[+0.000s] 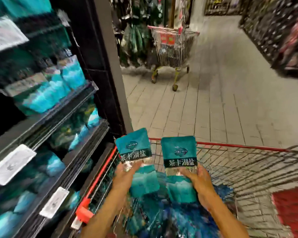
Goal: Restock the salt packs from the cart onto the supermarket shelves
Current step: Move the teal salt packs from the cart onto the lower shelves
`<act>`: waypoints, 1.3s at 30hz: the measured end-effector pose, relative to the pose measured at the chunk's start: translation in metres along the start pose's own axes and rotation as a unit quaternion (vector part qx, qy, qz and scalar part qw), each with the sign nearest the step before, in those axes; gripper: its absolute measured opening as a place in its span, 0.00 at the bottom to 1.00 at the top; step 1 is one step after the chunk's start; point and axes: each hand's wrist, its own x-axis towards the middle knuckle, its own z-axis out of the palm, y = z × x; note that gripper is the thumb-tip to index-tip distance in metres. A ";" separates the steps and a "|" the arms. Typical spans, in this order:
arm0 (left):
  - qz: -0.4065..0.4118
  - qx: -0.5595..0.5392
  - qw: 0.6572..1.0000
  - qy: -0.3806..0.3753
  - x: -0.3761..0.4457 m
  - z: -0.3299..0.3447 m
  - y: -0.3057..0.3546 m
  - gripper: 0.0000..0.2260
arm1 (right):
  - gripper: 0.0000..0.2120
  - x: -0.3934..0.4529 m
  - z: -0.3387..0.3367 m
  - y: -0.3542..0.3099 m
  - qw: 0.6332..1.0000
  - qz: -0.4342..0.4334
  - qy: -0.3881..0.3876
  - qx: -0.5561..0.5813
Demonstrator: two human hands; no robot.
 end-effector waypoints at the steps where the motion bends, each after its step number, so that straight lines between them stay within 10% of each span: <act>1: 0.018 -0.019 1.000 -0.002 -0.008 -0.006 0.016 0.41 | 0.18 -0.004 0.010 -0.015 1.000 -0.017 -0.018 0.010; 5: 0.096 -0.065 0.993 0.011 -0.034 -0.033 0.071 0.17 | 0.20 -0.024 0.053 -0.072 0.992 -0.091 -0.082 0.019; 10: 0.201 -0.075 0.975 0.056 -0.072 -0.075 0.127 0.11 | 0.20 -0.049 0.113 -0.123 0.976 -0.142 -0.161 0.037; 27: 0.213 -0.030 0.921 0.325 -0.065 -0.282 0.194 0.17 | 0.14 -0.036 0.380 -0.167 0.917 -0.171 -0.354 -0.059; 31: 0.173 -0.069 0.934 0.305 -0.040 -0.306 0.209 0.06 | 0.37 -0.040 0.431 -0.184 0.920 -0.205 -0.320 -0.094; 39: 0.285 -0.028 0.908 0.304 -0.005 -0.306 0.207 0.11 | 0.32 -0.038 0.459 -0.168 0.896 -0.281 -0.308 -0.151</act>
